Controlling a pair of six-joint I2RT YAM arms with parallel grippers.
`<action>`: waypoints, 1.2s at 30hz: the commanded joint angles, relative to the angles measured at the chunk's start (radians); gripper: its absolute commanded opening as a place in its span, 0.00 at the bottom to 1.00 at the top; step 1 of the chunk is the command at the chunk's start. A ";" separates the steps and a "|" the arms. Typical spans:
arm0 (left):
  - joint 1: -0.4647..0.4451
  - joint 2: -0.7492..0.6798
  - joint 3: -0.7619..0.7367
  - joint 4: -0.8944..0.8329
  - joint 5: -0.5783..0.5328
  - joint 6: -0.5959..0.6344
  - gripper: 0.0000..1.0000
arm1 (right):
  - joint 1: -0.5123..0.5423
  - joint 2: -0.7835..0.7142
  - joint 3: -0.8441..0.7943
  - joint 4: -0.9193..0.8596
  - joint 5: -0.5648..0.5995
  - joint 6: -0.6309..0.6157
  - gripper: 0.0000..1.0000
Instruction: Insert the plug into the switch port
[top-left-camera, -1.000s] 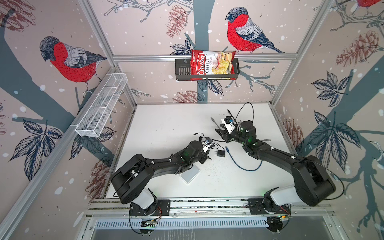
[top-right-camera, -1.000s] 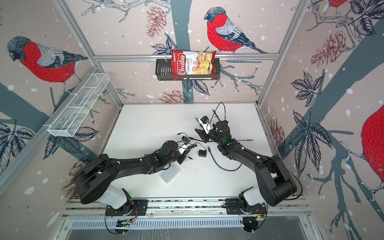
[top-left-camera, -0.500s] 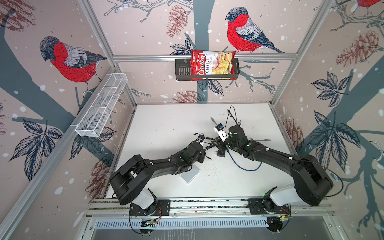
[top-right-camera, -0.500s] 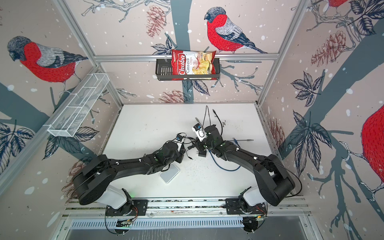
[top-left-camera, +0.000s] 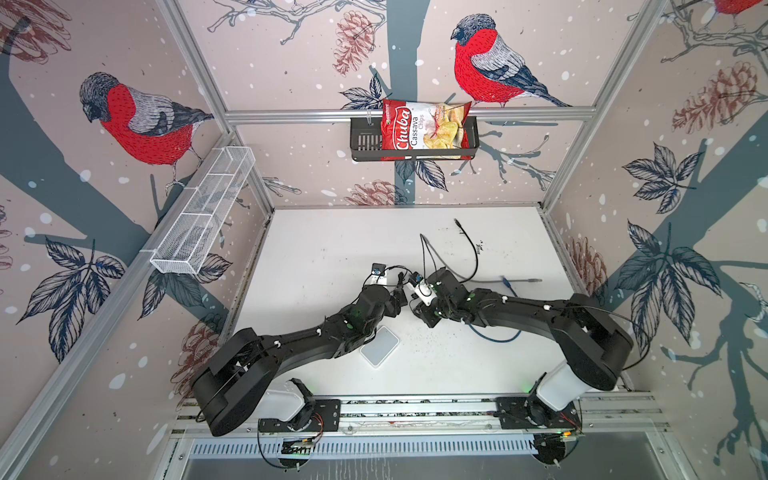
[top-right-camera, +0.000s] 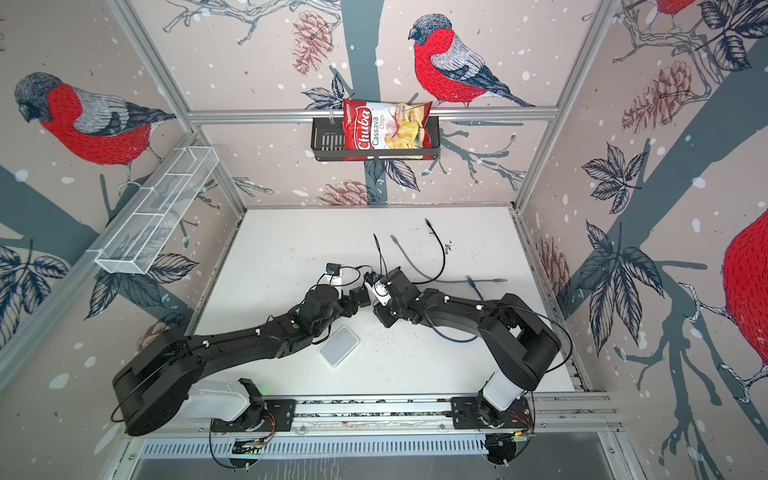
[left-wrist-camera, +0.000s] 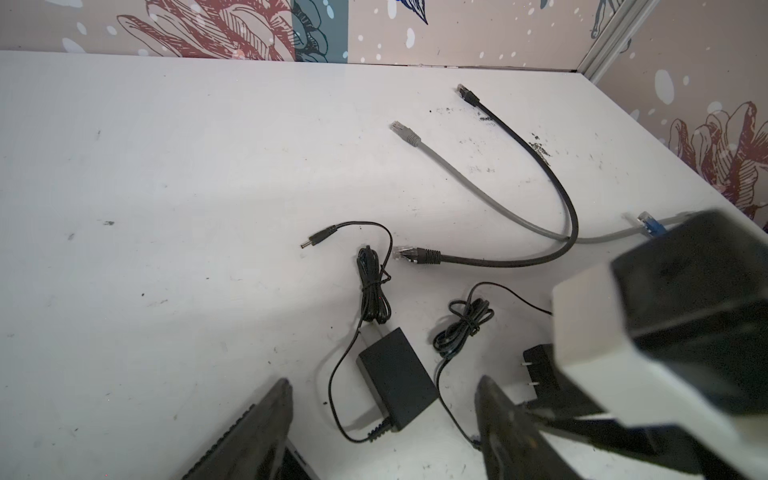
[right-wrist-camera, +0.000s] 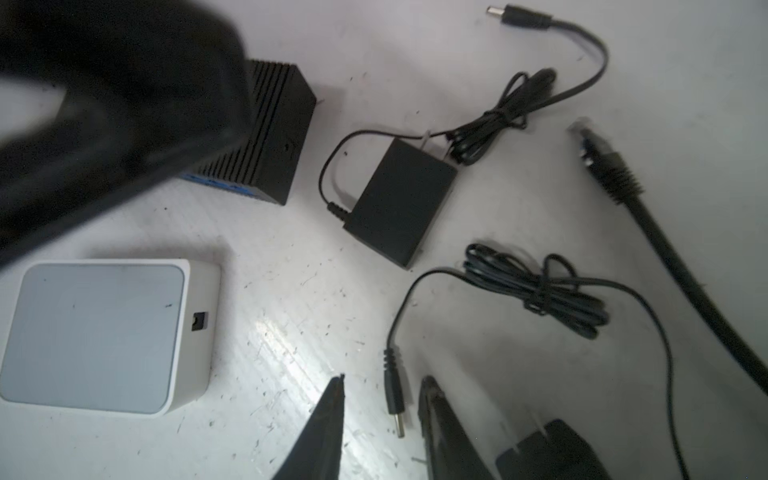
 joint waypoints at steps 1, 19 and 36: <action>0.003 -0.023 -0.017 0.056 -0.034 -0.024 0.71 | 0.022 0.031 0.030 -0.048 0.061 0.012 0.31; 0.011 -0.098 -0.079 0.120 -0.097 -0.035 0.90 | 0.082 0.175 0.144 -0.170 0.192 0.016 0.20; 0.020 -0.148 -0.083 0.098 -0.110 -0.026 0.96 | -0.016 0.146 0.141 -0.100 0.048 0.150 0.01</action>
